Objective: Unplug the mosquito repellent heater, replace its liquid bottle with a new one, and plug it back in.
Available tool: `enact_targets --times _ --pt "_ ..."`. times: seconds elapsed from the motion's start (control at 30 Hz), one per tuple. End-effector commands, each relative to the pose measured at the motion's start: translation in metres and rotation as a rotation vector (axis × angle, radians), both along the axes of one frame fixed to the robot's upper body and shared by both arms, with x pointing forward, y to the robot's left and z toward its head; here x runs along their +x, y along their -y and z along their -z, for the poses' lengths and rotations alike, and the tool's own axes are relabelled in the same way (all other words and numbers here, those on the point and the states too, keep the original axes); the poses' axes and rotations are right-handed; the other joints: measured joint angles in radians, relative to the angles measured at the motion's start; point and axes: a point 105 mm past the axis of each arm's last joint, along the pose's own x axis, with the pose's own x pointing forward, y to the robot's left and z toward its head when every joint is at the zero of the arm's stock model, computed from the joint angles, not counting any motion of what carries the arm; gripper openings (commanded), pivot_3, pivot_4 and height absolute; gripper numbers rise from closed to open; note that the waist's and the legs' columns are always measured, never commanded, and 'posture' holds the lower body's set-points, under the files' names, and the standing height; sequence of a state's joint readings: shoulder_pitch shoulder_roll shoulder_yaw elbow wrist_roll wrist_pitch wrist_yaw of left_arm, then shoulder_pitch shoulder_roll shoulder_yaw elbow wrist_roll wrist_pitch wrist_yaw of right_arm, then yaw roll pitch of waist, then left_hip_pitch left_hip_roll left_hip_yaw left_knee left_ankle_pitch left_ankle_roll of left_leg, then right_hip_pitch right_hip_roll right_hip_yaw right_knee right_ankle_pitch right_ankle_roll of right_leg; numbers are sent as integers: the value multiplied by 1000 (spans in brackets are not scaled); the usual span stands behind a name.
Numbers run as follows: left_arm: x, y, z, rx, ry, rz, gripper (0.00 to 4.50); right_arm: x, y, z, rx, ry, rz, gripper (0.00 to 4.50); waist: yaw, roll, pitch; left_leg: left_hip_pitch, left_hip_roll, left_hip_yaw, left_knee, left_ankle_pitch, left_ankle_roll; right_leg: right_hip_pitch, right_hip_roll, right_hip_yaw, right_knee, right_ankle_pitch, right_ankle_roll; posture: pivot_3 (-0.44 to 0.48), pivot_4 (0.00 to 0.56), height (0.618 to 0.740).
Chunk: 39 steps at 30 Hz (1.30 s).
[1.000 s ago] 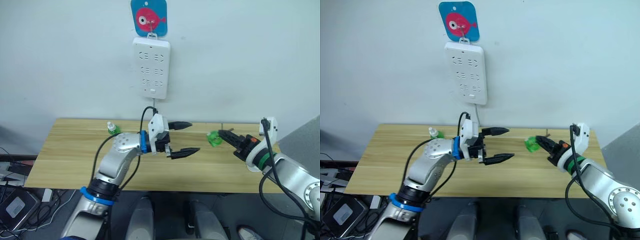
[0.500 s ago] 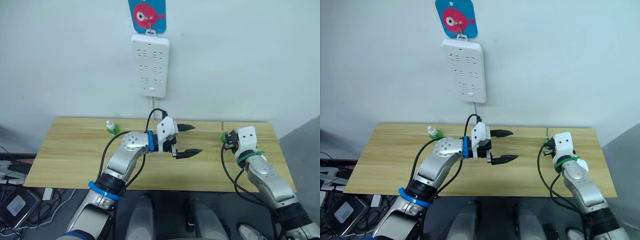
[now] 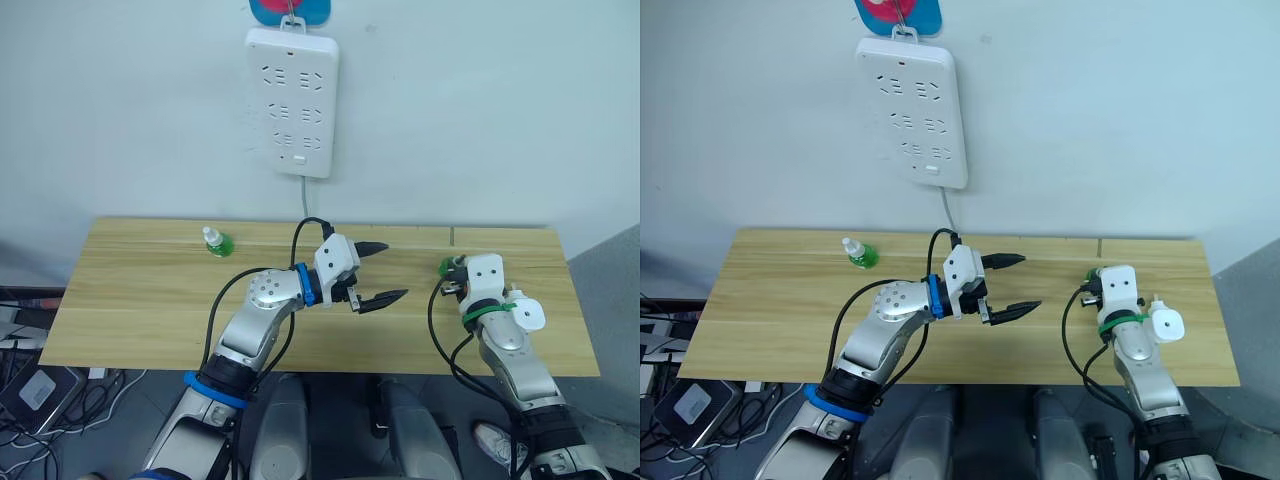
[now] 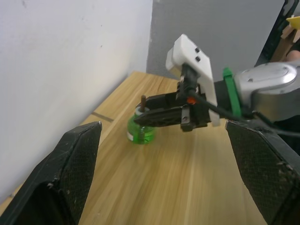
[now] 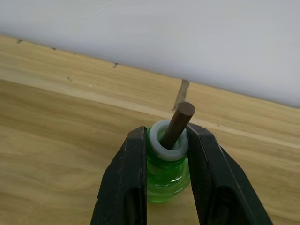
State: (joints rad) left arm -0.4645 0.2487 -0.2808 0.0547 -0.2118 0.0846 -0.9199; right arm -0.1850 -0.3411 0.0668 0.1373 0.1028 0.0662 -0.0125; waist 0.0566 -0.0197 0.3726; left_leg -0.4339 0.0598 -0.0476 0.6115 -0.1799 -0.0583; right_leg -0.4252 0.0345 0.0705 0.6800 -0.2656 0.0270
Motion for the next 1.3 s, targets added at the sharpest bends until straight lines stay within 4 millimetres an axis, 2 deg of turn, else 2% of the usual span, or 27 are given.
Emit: enact_targets --times 0.03,0.13,0.3,0.37,0.43,0.47,0.53,0.63,0.73,0.83,0.93,1.03,1.13,1.3 --pt "-10 6 -7 -10 34 38 4500 -1 3 5 4 -4 -3 1552 0 0 0 0 0 0 0 0 0 0 0 0 0 0 0 252 414 740" --pt "-8 5 -6 -11 38 25 4500 -3 3 0 15 19 -20 2535 0 0 0 0 0 0 0 0 0 0 0 0 0 0 0 253 399 740" --pt "3 -12 -1 -50 23 -123 4500 -20 7 -37 -13 119 -31 4451 0 0 0 -1 -1 0 -1 0 -1 0 -1 0 -1 0 1 251 364 740" --pt "7 -32 13 -47 9 -258 4500 -29 0 -61 -23 168 -47 4484 -4 2 -1 -1 0 0 -1 -1 -2 -1 -1 0 -1 -1 1 253 350 740" --pt "7 -53 27 -51 -21 -398 4500 -34 -17 -80 3 193 -107 4484 -8 3 -2 -1 2 0 -2 -1 -5 -1 -2 0 -1 -1 1 258 339 740" --pt "9 -77 39 -92 -86 -561 4500 -36 -40 -85 26 170 -212 4484 -8 4 -3 0 3 -1 -2 0 -9 -1 -2 0 -1 -1 1 260 335 740" --pt "7 -111 56 -130 -162 -788 4500 -42 -69 -88 50 116 -371 4484 -9 4 -4 0 4 -2 -3 0 -11 -2 -2 0 0 -1 0 268 331 740" --pt "-3 -152 75 -116 -174 -1021 4500 -54 -109 -81 29 12 -627 4484 4 3 -4 -1 4 -5 -3 1 -12 -2 -2 0 0 -1 0 294 329 740" --pt "-4 -177 92 -118 -192 -1163 4500 -60 -130 -79 30 -45 -765 4484 27 3 -4 -1 1 -4 -3 1 -12 -1 -2 0 -1 -1 0 318 323 740" --pt "10 -188 103 -121 -174 -1220 4500 -65 -145 -78 5 -89 -867 4484 47 2 -4 -3 -1 -2 -2 2 -14 -1 -3 -1 -3 0 1 326 327 740" --pt "33 -186 101 -152 -152 -1235 4500 -63 -149 -84 -2 -100 -897 4484 76 0 -6 -5 -4 0 -2 1 -15 -1 -6 -1 -10 2 6 320 351 740" --pt "50 -183 99 -174 -119 -1233 4500 -63 -150 -88 -5 -111 -909 4484 81 -1 -6 -10 -4 -1 -1 2 -16 -5 -6 -3 -10 3 7 307 363 740" --pt "60 -188 96 -196 -95 -1277 4500 -62 -148 -91 -8 -121 -906 4484 81 -1 -6 -11 -4 -1 -2 1 -17 -5 -6 -3 -12 3 7 296 369 740" --pt "66 -196 99 -178 -46 -1350 4500 -61 -138 -95 -10 -138 -869 4484 78 -1 -6 -12 -3 -3 -2 1 -17 -5 -6 -5 -12 3 7 254 374 740"
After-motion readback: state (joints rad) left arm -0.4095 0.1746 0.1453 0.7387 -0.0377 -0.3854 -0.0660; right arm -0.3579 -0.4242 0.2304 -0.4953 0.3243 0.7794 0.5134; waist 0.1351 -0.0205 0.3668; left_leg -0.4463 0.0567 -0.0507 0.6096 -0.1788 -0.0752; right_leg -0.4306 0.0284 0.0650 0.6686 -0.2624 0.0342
